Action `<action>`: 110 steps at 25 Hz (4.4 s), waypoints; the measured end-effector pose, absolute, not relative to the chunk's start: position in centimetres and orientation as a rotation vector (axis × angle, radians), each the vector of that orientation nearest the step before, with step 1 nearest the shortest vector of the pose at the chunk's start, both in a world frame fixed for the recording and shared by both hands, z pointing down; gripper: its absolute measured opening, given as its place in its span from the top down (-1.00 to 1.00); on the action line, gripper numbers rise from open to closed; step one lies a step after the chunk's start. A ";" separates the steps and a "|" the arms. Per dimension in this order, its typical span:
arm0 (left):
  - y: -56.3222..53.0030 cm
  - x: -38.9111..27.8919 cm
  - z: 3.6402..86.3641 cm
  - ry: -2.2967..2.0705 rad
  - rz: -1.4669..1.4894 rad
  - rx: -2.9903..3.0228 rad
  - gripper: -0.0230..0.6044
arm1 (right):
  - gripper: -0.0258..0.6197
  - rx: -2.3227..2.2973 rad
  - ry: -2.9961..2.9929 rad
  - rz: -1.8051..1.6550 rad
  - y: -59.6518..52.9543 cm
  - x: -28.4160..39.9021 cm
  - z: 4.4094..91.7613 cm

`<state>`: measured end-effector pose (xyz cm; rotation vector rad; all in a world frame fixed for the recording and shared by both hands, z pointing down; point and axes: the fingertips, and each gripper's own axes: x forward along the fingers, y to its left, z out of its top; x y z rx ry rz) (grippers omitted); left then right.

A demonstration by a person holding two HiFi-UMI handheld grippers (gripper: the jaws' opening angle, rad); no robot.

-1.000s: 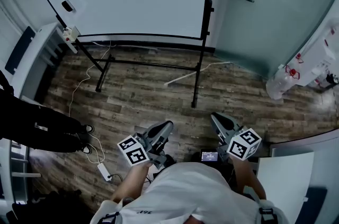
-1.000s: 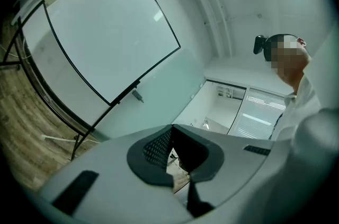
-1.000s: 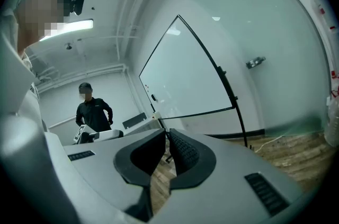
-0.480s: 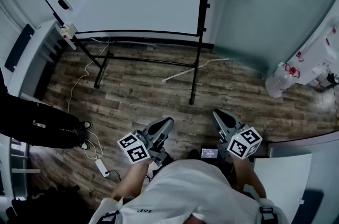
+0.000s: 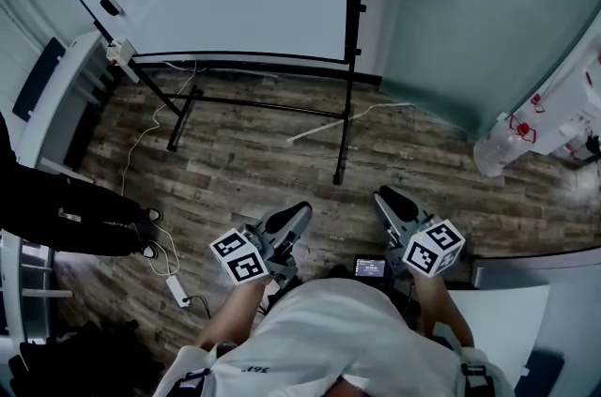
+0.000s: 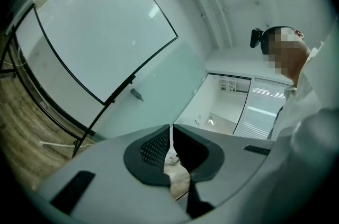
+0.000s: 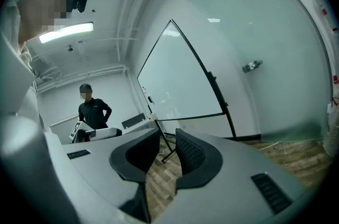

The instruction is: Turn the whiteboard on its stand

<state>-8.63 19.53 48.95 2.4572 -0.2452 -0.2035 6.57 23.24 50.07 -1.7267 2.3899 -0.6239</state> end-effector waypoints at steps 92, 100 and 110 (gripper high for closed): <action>-19.9 11.7 45.9 -0.472 -0.151 2.719 0.77 | 0.12 -1.813 2.695 -0.193 -22.0 27.7 44.9; -20.7 12.0 45.4 -0.462 -0.148 2.742 0.77 | 0.10 -1.826 2.711 -0.131 -23.2 27.1 44.0; -21.1 13.0 45.3 -0.435 -0.128 2.760 0.77 | 0.09 -1.883 2.722 -0.070 -24.6 26.9 43.6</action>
